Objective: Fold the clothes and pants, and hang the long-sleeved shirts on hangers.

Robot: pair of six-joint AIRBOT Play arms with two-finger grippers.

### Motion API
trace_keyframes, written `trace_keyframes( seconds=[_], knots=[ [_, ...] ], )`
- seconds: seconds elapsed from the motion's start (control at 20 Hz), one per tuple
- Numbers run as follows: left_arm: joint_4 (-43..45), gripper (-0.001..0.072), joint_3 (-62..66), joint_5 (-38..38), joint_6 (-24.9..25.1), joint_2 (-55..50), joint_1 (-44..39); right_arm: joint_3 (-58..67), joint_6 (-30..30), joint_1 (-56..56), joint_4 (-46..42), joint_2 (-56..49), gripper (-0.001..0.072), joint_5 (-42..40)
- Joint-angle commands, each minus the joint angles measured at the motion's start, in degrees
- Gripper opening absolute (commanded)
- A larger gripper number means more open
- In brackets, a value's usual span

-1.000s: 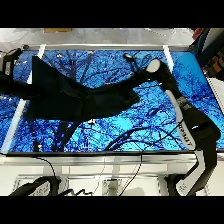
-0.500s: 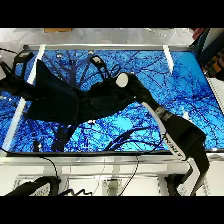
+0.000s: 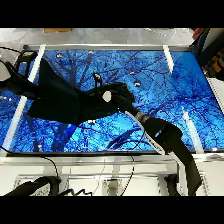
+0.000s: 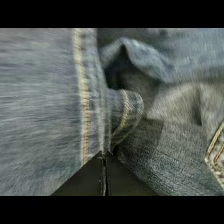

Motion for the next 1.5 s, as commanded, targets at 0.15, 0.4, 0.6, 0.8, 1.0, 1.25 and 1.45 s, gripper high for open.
trace_keyframes(
  seconds=[0.15, 0.4, 0.6, 0.8, 1.0, 1.25, 1.45],
  knots=[
    [-10.45, 0.004, 0.04, 7.61, -0.7, -0.22, -0.13, 0.5, 6.75, 3.61, 2.58, -2.4, 0.0035, -8.35],
    [-27.34, 0.004, -0.15, 11.8, -2.62, -4.13, -1.01, 1.79, 6.71, 1.99, -2.49, -2.27, 0.0036, -8.39],
    [-31.52, 0.004, -0.13, 14.43, -2.54, -9.9, -4.66, 1.77, 6.54, -5.75, -13.44, 0.31, 0.0036, 3.96],
    [-33.57, 0.004, -0.13, 21.49, -2.1, -16.87, -11.67, 1.77, 6.54, -17.38, -22.16, 4.57, 0.0036, 20.15],
    [-40.44, 0.0038, -0.07, 36.7, 1.99, -22.27, -20.96, 1.77, 6.47, -28.7, -22.27, 9.29, 0.0036, 27.58],
    [-40.54, 0.006, -0.09, 63.32, 1.92, -29.16, -31.41, 1.79, 3.54, -36.28, -22.14, 12.76, 0.0036, 31.56],
    [-40.5, 0.0681, -0.07, 73.16, 1.95, -30.34, -33.22, 1.77, -3.04, -37.59, -22.71, 12.85, 0.0036, 34.71]
  ],
)
